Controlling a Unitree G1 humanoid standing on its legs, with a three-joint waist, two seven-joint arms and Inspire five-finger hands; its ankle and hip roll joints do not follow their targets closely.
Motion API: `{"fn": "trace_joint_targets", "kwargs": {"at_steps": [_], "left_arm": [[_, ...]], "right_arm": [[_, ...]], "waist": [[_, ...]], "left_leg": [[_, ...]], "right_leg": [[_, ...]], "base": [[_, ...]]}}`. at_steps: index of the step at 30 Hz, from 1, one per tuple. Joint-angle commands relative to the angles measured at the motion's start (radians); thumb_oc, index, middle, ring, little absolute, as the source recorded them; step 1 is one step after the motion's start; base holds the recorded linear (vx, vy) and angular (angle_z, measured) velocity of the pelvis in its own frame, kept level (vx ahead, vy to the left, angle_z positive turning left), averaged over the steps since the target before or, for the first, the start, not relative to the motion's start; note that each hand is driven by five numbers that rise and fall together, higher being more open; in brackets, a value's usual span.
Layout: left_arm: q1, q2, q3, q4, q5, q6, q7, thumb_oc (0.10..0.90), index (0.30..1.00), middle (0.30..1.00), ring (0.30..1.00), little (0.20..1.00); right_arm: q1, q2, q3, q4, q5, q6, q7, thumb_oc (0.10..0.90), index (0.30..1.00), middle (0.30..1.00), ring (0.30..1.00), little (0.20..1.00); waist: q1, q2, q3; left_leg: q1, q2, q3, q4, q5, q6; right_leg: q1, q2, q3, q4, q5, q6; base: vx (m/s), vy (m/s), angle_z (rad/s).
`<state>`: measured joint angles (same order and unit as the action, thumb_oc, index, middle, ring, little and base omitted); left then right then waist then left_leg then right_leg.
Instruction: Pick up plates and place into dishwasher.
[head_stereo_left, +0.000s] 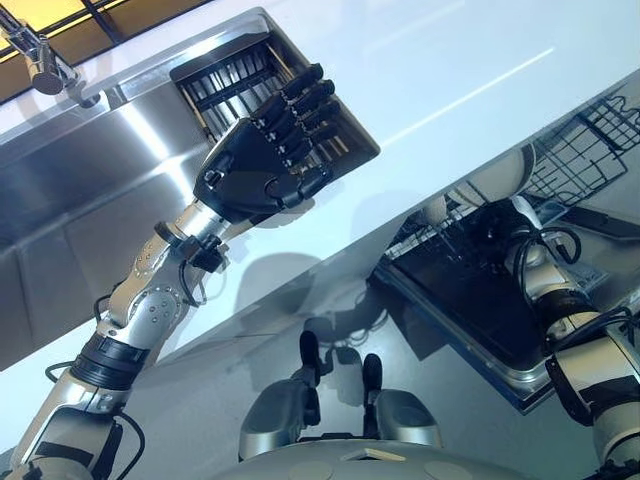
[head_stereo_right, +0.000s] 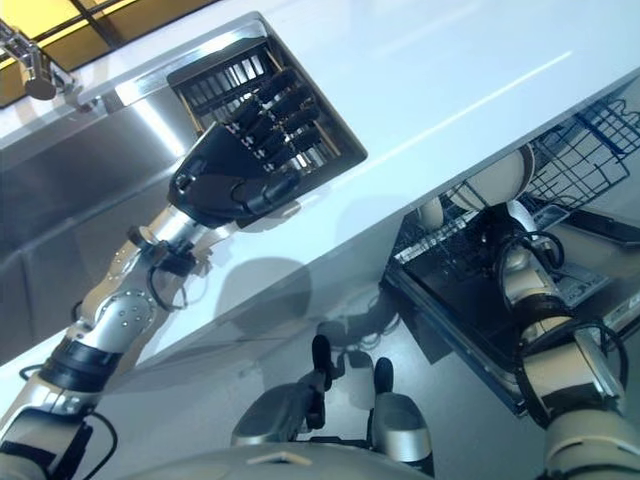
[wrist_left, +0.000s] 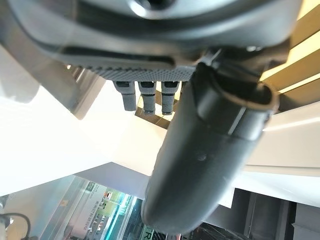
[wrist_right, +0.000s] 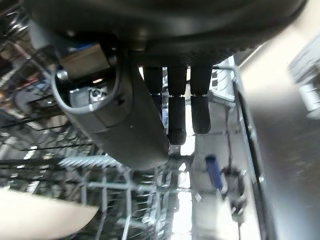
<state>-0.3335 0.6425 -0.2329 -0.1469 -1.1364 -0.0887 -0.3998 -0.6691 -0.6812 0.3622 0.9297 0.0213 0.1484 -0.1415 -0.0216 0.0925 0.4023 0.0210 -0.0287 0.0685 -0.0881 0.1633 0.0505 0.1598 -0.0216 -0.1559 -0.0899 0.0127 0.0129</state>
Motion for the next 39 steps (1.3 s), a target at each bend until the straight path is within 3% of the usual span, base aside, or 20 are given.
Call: {"fn": "trace_joint_targets", "kwargs": {"at_steps": [1,16,28,32,36,39], "left_arm": [[-0.101,-0.051,-0.004,-0.027,-0.034,-0.098,-0.032,0.800,0.900,0.900,0.900,0.900],[-0.087,-0.055,-0.009,0.003,-0.044,-0.103,-0.052,0.800,0.900,0.900,0.900,0.900],[-0.075,-0.039,0.011,0.005,-0.078,-0.095,-0.081,0.800,0.900,0.900,0.900,0.900],[-0.050,-0.029,0.027,-0.011,-0.085,-0.106,-0.078,0.800,0.900,0.900,0.900,0.900],[0.005,-0.046,0.060,-0.035,-0.059,-0.120,-0.077,0.800,0.900,0.900,0.900,0.900],[0.036,-0.055,0.084,-0.046,-0.054,-0.123,-0.085,0.800,0.900,0.900,0.900,0.900]], "right_arm": [[-0.182,-0.019,0.022,-0.057,0.023,-0.087,-0.052,0.100,0.300,0.300,0.300,0.200],[-0.190,-0.041,-0.007,-0.065,0.047,-0.121,-0.139,0.100,0.300,0.300,0.300,0.200],[-0.114,-0.121,0.008,-0.073,-0.127,-0.067,-0.048,0.100,0.300,0.300,0.300,0.200],[-0.022,-0.156,-0.015,-0.150,-0.168,-0.071,-0.077,0.100,0.300,0.300,0.300,0.200],[0.142,-0.170,-0.143,-0.290,-0.227,-0.086,-0.191,0.100,0.300,0.300,0.300,0.200],[0.238,-0.175,-0.219,-0.343,-0.260,-0.100,-0.214,0.100,0.300,0.300,0.300,0.200]], "waist": [[0.047,-0.014,-0.066],[0.058,-0.021,-0.097],[0.038,-0.043,-0.107],[0.018,-0.052,-0.108],[-0.017,-0.063,-0.113],[-0.033,-0.065,-0.116]], "left_leg": [[0.086,-0.029,0.000,0.031,-0.166,-0.016],[0.096,-0.037,-0.021,0.027,-0.172,-0.015],[0.105,-0.033,-0.001,0.030,-0.179,-0.012],[0.115,-0.027,0.016,0.030,-0.184,-0.010],[0.129,-0.021,0.036,0.028,-0.193,-0.007],[0.134,-0.019,0.043,0.027,-0.195,-0.004]], "right_leg": [[-0.102,-0.005,-0.004,0.129,-0.001,0.036],[-0.076,-0.001,-0.008,0.107,-0.008,0.035],[-0.077,0.005,0.005,0.110,-0.007,0.042],[-0.076,0.010,0.018,0.115,-0.009,0.045],[-0.078,0.022,0.043,0.123,-0.014,0.050],[-0.080,0.027,0.054,0.128,-0.018,0.052]], "base": [[0.04,0.006,0.11],[0.03,0.005,0.04],[0.00,-0.001,0.00],[-0.01,0.030,-0.04],[0.00,0.040,-0.16],[0.00,0.029,-0.19]]}}
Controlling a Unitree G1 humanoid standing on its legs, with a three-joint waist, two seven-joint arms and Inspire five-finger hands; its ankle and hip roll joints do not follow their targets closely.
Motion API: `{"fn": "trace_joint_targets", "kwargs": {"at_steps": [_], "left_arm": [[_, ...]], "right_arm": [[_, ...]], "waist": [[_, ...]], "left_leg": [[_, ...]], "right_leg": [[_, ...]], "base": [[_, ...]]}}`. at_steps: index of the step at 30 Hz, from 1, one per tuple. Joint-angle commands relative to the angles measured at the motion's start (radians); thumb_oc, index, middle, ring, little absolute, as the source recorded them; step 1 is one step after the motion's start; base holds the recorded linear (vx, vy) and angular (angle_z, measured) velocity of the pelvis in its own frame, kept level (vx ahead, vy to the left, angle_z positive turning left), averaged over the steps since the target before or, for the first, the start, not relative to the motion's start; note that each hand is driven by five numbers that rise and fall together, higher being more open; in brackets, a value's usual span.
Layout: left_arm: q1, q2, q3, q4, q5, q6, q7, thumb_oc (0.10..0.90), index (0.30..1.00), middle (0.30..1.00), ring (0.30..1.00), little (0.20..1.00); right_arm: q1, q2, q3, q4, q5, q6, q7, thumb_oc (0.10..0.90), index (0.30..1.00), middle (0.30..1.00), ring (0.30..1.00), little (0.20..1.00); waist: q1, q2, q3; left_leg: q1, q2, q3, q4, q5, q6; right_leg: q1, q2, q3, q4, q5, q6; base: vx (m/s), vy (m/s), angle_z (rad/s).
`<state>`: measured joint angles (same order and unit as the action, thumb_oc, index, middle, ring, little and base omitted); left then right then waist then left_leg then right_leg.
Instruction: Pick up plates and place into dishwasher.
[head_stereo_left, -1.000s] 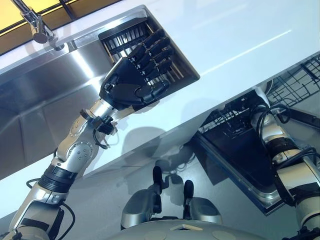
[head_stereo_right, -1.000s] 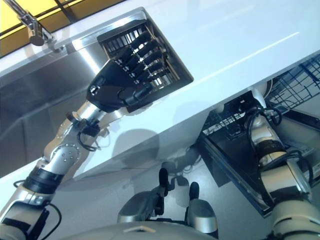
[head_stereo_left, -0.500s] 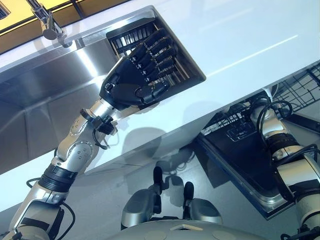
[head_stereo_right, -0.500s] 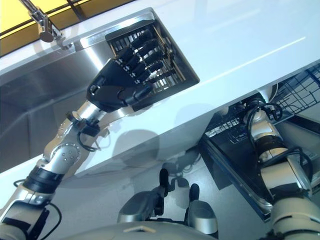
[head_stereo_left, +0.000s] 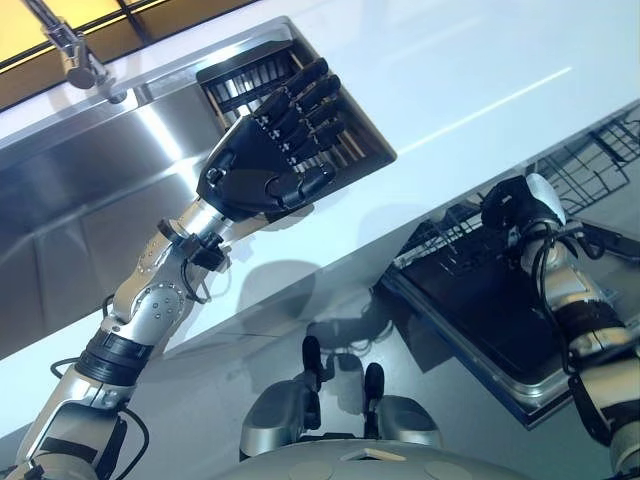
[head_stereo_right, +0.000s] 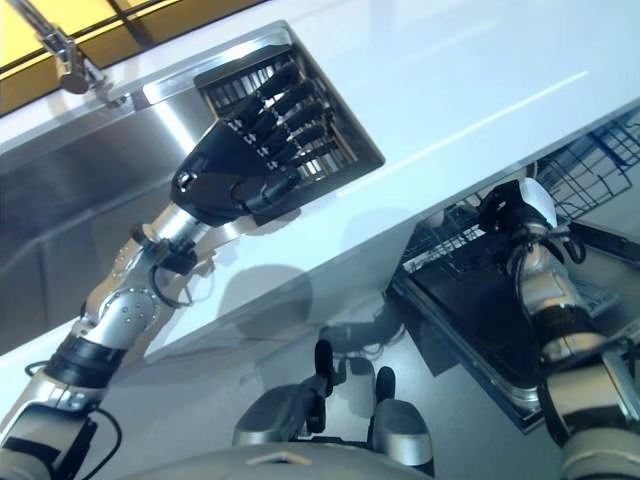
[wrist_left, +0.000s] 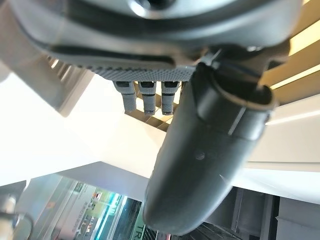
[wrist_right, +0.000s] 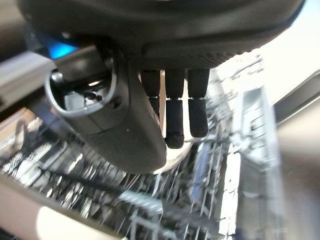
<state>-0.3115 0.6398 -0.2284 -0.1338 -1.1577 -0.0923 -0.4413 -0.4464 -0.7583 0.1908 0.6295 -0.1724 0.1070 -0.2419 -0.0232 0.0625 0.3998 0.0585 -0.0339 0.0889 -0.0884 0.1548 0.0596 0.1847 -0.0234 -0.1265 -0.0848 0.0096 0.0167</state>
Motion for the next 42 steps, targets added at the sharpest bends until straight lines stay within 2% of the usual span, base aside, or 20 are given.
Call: {"fn": "trace_joint_targets", "kwargs": {"at_steps": [1,7,11,16,22,23,26,30,35,42], "left_arm": [[0.030,-0.053,0.098,-0.067,-0.028,-0.117,-0.045,0.800,0.900,0.900,0.900,0.900],[0.059,-0.057,0.139,-0.070,-0.048,-0.116,-0.047,0.800,0.900,0.900,0.900,0.900],[0.054,-0.066,0.138,-0.065,-0.040,-0.114,-0.040,0.800,0.900,0.900,0.900,0.900],[0.048,-0.065,0.120,-0.070,-0.024,-0.109,-0.032,0.800,0.900,0.900,0.900,0.900],[0.007,-0.041,0.079,-0.071,-0.029,-0.097,-0.030,0.800,0.900,0.900,0.900,0.900],[-0.008,-0.036,0.067,-0.078,-0.033,-0.094,-0.028,0.800,0.900,0.900,0.900,0.900],[-0.032,-0.025,0.051,-0.076,-0.044,-0.095,-0.027,0.800,0.900,0.900,0.900,0.900],[-0.068,-0.015,0.030,-0.077,-0.048,-0.097,-0.027,0.800,0.900,0.900,0.900,0.900],[-0.088,-0.006,0.019,-0.077,-0.052,-0.112,-0.034,0.800,0.900,0.900,0.900,0.900],[-0.096,-0.025,0.021,-0.066,-0.037,-0.105,-0.031,0.800,0.900,0.900,0.900,0.900]], "right_arm": [[0.075,-0.101,-0.096,-0.077,-0.079,-0.069,-0.116,0.100,0.300,0.300,0.300,0.200],[0.221,-0.092,-0.188,-0.154,-0.117,-0.078,-0.079,0.100,0.300,0.300,0.300,0.200],[0.220,-0.077,-0.173,-0.135,-0.113,-0.073,-0.034,0.100,0.300,0.300,0.300,0.200],[0.165,-0.043,-0.093,-0.069,-0.102,-0.029,0.027,0.100,0.300,0.300,0.300,0.200],[-0.001,0.011,0.055,0.098,-0.026,0.024,0.058,0.100,0.300,0.300,0.300,0.200],[-0.058,0.033,0.088,0.180,-0.008,0.022,0.062,0.100,0.300,0.300,0.300,0.200],[-0.131,0.055,0.131,0.254,0.017,0.049,0.081,0.100,0.300,0.300,0.300,0.200],[-0.249,0.074,0.174,0.409,0.066,0.045,0.109,0.100,0.300,0.300,0.300,0.200],[-0.344,0.070,0.211,0.426,0.117,0.032,0.080,0.100,0.300,0.300,0.300,0.200],[-0.432,0.054,0.225,0.405,0.138,-0.015,0.009,0.100,0.300,0.300,0.300,0.200]], "waist": [[-0.041,-0.035,-0.114],[-0.067,-0.040,-0.115],[-0.066,-0.041,-0.113],[-0.045,-0.037,-0.101],[-0.004,-0.020,-0.072],[0.011,-0.011,-0.061],[0.027,0.000,-0.044],[0.058,0.026,-0.013],[0.080,0.045,0.010],[0.091,0.038,0.008]], "left_leg": [[0.099,-0.012,0.029,0.024,-0.187,-0.013],[0.107,-0.005,0.051,0.019,-0.189,-0.012],[0.105,-0.002,0.057,0.021,-0.189,-0.014],[0.098,-0.002,0.047,0.025,-0.185,-0.015],[0.071,-0.005,0.022,0.031,-0.173,-0.021],[0.060,-0.007,0.013,0.032,-0.169,-0.022],[0.044,-0.009,0.002,0.033,-0.163,-0.022],[0.013,-0.014,-0.019,0.031,-0.147,-0.026],[-0.013,-0.022,-0.038,0.025,-0.132,-0.029],[-0.027,-0.026,-0.050,0.026,-0.128,-0.028]], "right_leg": [[-0.107,0.032,0.032,0.126,-0.017,0.050],[-0.113,0.036,0.047,0.131,-0.018,0.058],[-0.113,0.036,0.044,0.131,-0.019,0.059],[-0.108,0.031,0.030,0.121,-0.016,0.056],[-0.109,0.019,0.004,0.109,-0.007,0.050],[-0.114,0.015,-0.003,0.108,-0.004,0.048],[-0.123,0.010,-0.011,0.108,-0.002,0.044],[-0.141,0.001,-0.031,0.109,0.003,0.039],[-0.159,-0.007,-0.056,0.114,0.006,0.032],[-0.179,-0.010,-0.070,0.130,0.004,0.029]], "base": [[0.00,0.032,-0.22],[-0.01,0.014,-0.16],[-0.01,-0.013,-0.16],[0.00,-0.052,-0.02],[-0.03,-0.051,0.08],[-0.06,-0.043,0.17],[-0.05,-0.041,0.24],[-0.06,-0.038,0.19],[-0.07,-0.015,0.19],[-0.02,-0.005,0.12]]}}
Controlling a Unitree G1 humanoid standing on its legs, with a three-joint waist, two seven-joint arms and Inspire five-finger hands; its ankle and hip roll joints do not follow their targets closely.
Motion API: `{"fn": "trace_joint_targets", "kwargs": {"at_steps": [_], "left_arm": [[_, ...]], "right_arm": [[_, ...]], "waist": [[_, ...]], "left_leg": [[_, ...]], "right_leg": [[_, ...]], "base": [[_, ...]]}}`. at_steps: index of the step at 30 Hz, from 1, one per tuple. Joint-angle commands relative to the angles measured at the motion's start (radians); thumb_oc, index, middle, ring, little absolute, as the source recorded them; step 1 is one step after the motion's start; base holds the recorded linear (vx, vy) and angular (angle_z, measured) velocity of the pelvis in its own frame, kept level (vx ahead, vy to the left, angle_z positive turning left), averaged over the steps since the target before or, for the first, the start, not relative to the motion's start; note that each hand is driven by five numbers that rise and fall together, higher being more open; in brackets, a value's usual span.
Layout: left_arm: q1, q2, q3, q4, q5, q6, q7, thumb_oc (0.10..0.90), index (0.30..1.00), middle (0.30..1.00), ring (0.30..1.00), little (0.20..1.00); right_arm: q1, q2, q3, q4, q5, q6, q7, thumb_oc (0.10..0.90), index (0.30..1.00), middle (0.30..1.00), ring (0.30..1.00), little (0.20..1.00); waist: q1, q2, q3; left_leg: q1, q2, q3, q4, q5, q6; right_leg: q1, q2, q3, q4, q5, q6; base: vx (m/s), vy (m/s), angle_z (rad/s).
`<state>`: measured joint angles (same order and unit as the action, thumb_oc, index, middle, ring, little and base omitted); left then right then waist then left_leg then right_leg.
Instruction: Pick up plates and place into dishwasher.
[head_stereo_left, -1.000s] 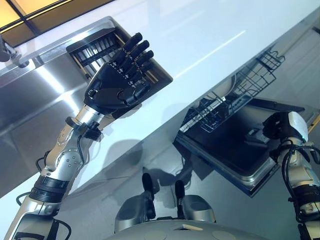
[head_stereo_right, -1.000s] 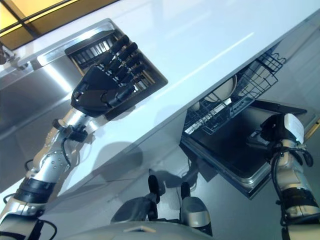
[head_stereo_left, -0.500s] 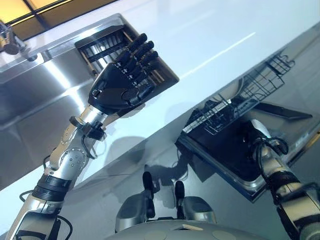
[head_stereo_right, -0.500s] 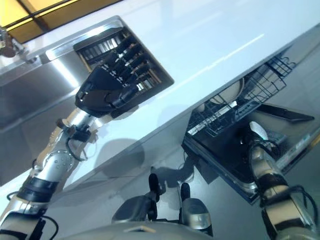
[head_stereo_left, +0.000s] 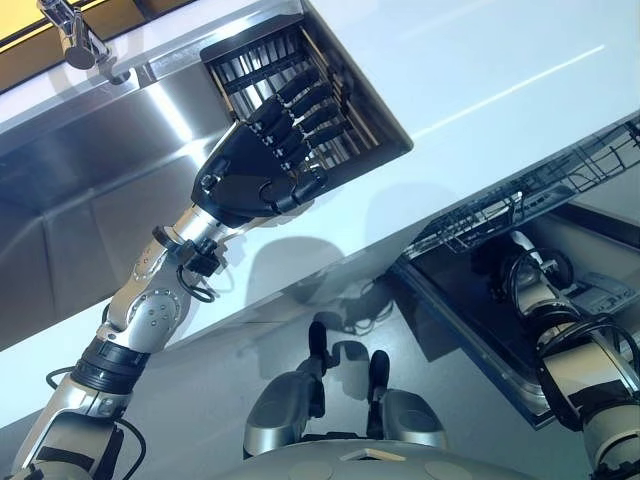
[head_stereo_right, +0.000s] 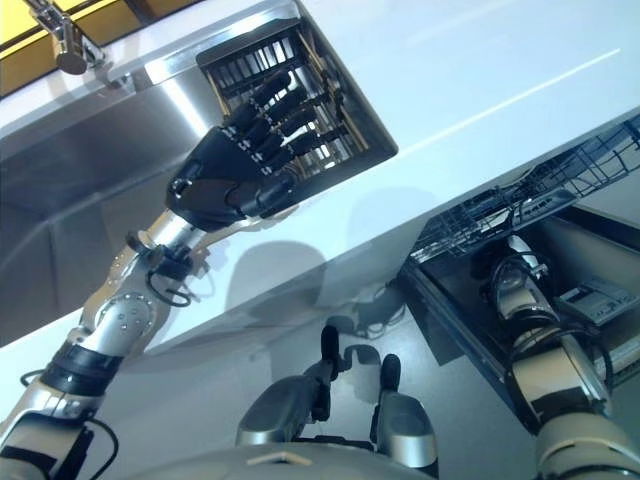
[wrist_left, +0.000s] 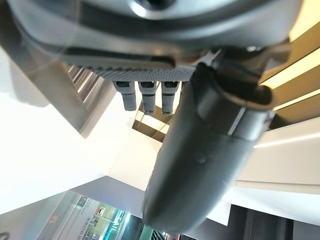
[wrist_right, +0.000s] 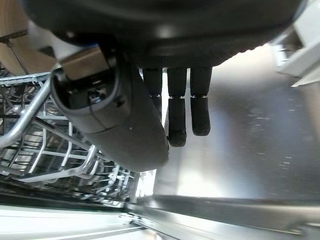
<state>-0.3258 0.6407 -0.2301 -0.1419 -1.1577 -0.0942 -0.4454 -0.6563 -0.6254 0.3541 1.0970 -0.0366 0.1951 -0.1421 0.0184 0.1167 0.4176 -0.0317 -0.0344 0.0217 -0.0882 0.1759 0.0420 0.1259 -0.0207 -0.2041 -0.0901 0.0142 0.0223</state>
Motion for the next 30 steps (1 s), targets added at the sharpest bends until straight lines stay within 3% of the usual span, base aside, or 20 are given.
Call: {"fn": "trace_joint_targets", "kwargs": {"at_steps": [1,14,25,26,27,30], "left_arm": [[-0.083,-0.025,0.022,-0.056,-0.038,-0.103,-0.025,0.800,0.900,0.900,0.900,0.900],[-0.115,-0.022,0.000,0.000,-0.064,-0.112,-0.036,0.800,0.900,0.900,0.900,0.900],[-0.122,-0.019,-0.001,0.010,-0.080,-0.098,-0.061,0.800,0.900,0.900,0.900,0.900],[-0.116,-0.016,0.002,0.005,-0.076,-0.099,-0.059,0.800,0.900,0.900,0.900,0.900],[-0.105,-0.015,0.010,-0.010,-0.079,-0.095,-0.049,0.800,0.900,0.900,0.900,0.900],[-0.079,-0.017,0.026,-0.024,-0.085,-0.102,-0.044,0.800,0.900,0.900,0.900,0.900]], "right_arm": [[-0.229,-0.082,0.063,-0.067,0.004,-0.099,-0.092,0.100,0.300,0.300,0.300,0.200],[-0.353,-0.138,0.103,-0.134,0.002,-0.070,-0.125,0.100,0.300,0.300,0.300,0.200],[-0.265,-0.155,0.109,-0.124,-0.104,-0.030,-0.006,0.100,0.300,0.300,0.300,0.200],[-0.230,-0.164,0.096,-0.128,-0.109,-0.034,0.005,0.339,0.505,0.505,0.505,0.439],[-0.176,-0.179,0.078,-0.143,-0.128,-0.042,0.007,0.800,0.900,0.900,0.900,0.900],[-0.068,-0.210,0.033,-0.212,-0.147,-0.034,-0.003,0.800,0.900,0.900,0.900,0.900]], "waist": [[0.049,-0.017,-0.010],[0.045,-0.030,-0.031],[0.030,-0.060,-0.077],[0.024,-0.066,-0.085],[0.013,-0.073,-0.094],[-0.011,-0.085,-0.104]], "left_leg": [[0.064,-0.025,0.017,0.026,-0.149,-0.010],[0.074,-0.029,0.016,0.024,-0.150,-0.011],[0.102,-0.025,0.035,0.021,-0.165,-0.012],[0.110,-0.024,0.039,0.020,-0.170,-0.011],[0.119,-0.023,0.046,0.022,-0.175,-0.010],[0.138,-0.020,0.061,0.027,-0.186,-0.006]], "right_leg": [[-0.121,-0.013,0.007,0.136,0.000,0.023],[-0.119,-0.013,0.013,0.135,0.005,0.029],[-0.092,-0.006,0.018,0.116,0.002,0.032],[-0.087,-0.004,0.023,0.116,0.001,0.033],[-0.080,-0.001,0.030,0.116,0.000,0.034],[-0.071,0.007,0.048,0.122,-0.006,0.036]], "base": [[0.00,0.000,0.00],[0.00,0.001,0.00],[0.00,0.013,0.01],[0.03,0.066,-0.01],[0.03,0.067,-0.03],[0.03,0.076,-0.07]]}}
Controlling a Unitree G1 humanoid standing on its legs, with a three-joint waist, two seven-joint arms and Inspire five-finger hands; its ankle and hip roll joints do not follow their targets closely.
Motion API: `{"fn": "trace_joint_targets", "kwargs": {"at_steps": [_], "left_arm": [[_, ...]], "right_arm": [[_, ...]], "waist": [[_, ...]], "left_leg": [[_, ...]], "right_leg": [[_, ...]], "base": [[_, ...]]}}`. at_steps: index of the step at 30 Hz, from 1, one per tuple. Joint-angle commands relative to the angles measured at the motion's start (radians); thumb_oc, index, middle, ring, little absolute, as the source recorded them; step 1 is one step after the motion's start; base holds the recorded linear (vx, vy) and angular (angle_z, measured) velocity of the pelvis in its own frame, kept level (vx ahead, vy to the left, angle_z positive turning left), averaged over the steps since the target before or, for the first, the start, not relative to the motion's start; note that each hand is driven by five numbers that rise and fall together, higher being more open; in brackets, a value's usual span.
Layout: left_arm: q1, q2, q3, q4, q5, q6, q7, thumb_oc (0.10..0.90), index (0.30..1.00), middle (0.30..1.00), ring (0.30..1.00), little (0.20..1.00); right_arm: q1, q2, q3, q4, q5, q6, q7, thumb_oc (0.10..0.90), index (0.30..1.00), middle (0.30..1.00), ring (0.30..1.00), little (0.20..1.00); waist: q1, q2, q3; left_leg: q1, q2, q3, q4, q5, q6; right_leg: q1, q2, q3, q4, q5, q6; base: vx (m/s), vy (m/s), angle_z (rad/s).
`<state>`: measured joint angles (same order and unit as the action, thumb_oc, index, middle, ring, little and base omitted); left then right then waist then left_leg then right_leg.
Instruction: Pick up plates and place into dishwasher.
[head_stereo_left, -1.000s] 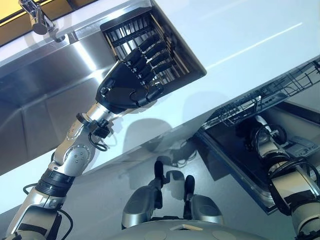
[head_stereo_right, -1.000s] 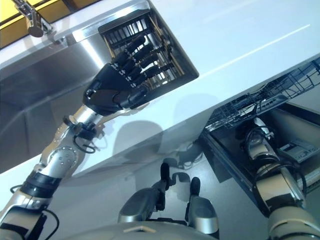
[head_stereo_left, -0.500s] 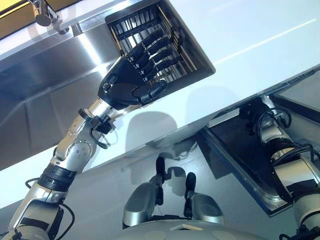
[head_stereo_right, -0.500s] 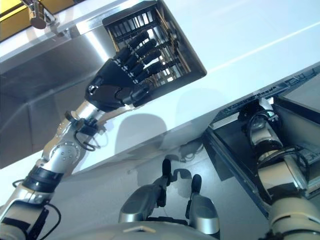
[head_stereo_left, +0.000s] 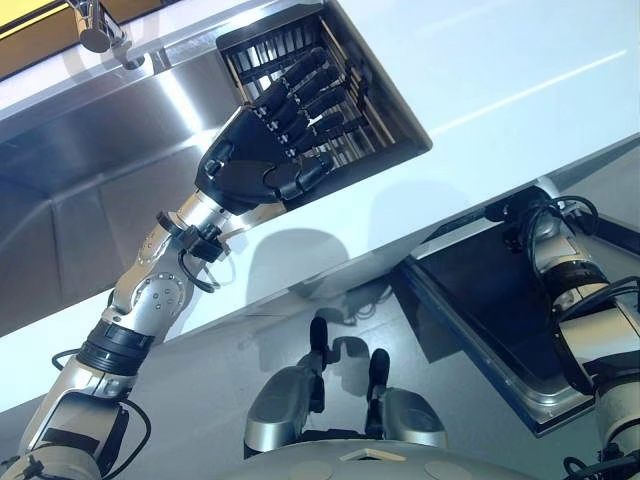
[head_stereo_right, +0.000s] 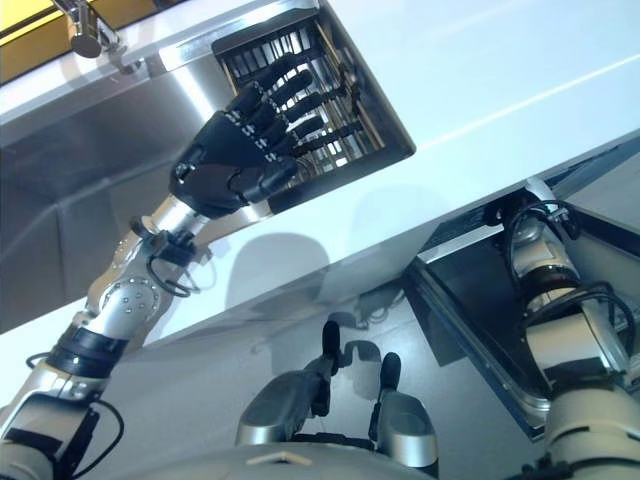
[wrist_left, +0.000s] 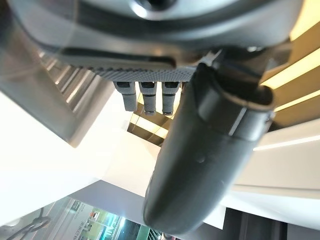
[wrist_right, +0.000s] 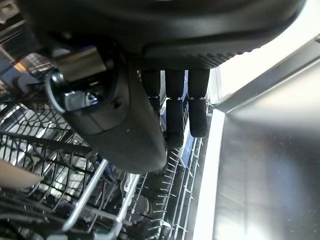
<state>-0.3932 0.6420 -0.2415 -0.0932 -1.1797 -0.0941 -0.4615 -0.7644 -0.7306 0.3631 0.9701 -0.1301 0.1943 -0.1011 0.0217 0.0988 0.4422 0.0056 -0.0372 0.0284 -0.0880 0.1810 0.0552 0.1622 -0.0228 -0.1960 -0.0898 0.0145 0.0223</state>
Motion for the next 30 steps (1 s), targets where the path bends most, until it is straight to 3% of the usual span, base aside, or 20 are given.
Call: {"fn": "trace_joint_targets", "kwargs": {"at_steps": [1,6,8,14,21,24,27,30], "left_arm": [[-0.008,-0.020,0.039,-0.074,-0.062,-0.104,-0.026,0.800,0.900,0.900,0.900,0.900],[0.048,-0.039,0.069,-0.102,-0.036,-0.123,-0.016,0.800,0.900,0.900,0.900,0.900],[0.084,-0.059,0.100,-0.117,-0.014,-0.119,-0.022,0.800,0.900,0.900,0.900,0.900],[0.112,-0.086,0.132,-0.122,0.013,-0.109,-0.016,0.800,0.900,0.900,0.900,0.900],[0.128,-0.097,0.155,-0.107,0.018,-0.099,-0.013,0.800,0.900,0.900,0.900,0.900],[0.143,-0.108,0.167,-0.101,0.024,-0.094,-0.019,0.800,0.900,0.900,0.900,0.900],[0.141,-0.119,0.160,-0.099,0.035,-0.092,-0.009,0.800,0.900,0.900,0.900,0.900],[0.137,-0.121,0.154,-0.089,0.034,-0.082,-0.010,0.800,0.900,0.900,0.900,0.900]], "right_arm": [[0.059,-0.110,0.014,-0.100,-0.058,-0.033,-0.045,0.800,0.900,0.900,0.900,0.900],[0.295,-0.133,-0.138,-0.303,-0.063,0.004,-0.093,0.800,0.900,0.900,0.900,0.900],[0.449,-0.122,-0.266,-0.397,-0.067,-0.005,-0.121,0.800,0.900,0.900,0.900,0.900],[0.632,-0.079,-0.433,-0.489,-0.068,-0.009,-0.176,0.800,0.900,0.900,0.900,0.900],[0.755,-0.025,-0.568,-0.543,-0.013,-0.094,-0.249,0.800,0.900,0.900,0.900,0.900],[0.812,0.030,-0.627,-0.525,0.024,-0.136,-0.336,0.800,0.900,0.900,0.900,0.900],[0.812,0.074,-0.646,-0.455,0.229,-0.177,-0.342,0.800,0.900,0.900,0.900,0.900],[0.783,0.144,-0.666,-0.344,0.643,-0.234,-0.267,0.800,0.900,0.900,0.900,0.900]], "waist": [[-0.019,-0.069,-0.130],[-0.076,-0.083,-0.138],[-0.111,-0.090,-0.146],[-0.163,-0.092,-0.158],[-0.213,-0.092,-0.171],[-0.233,-0.089,-0.175],[-0.237,-0.084,-0.174],[-0.229,-0.077,-0.175]], "left_leg": [[0.103,-0.016,0.057,0.028,-0.193,-0.019],[0.132,-0.006,0.093,0.035,-0.212,-0.012],[0.147,0.000,0.114,0.030,-0.217,-0.009],[0.165,0.012,0.160,0.023,-0.224,-0.008],[0.170,0.019,0.208,0.027,-0.231,-0.010],[0.166,0.023,0.230,0.028,-0.232,-0.012],[0.161,0.024,0.237,0.028,-0.232,-0.012],[0.157,0.025,0.237,0.033,-0.236,-0.013]], "right_leg": [[-0.106,0.010,0.044,0.124,-0.007,0.036],[-0.102,0.026,0.090,0.141,-0.015,0.041],[-0.103,0.035,0.116,0.145,-0.019,0.045],[-0.109,0.048,0.153,0.150,-0.024,0.054],[-0.115,0.052,0.167,0.145,-0.019,0.062],[-0.123,0.053,0.170,0.142,-0.017,0.068],[-0.126,0.051,0.167,0.137,-0.014,0.068],[-0.125,0.048,0.162,0.135,-0.016,0.066]], "base": [[0.02,0.065,-0.16],[0.02,0.073,-0.31],[0.02,0.067,-0.37],[0.01,0.030,-0.29],[0.01,-0.004,-0.31],[0.01,-0.023,-0.20],[0.01,-0.040,-0.13],[0.02,-0.058,-0.08]]}}
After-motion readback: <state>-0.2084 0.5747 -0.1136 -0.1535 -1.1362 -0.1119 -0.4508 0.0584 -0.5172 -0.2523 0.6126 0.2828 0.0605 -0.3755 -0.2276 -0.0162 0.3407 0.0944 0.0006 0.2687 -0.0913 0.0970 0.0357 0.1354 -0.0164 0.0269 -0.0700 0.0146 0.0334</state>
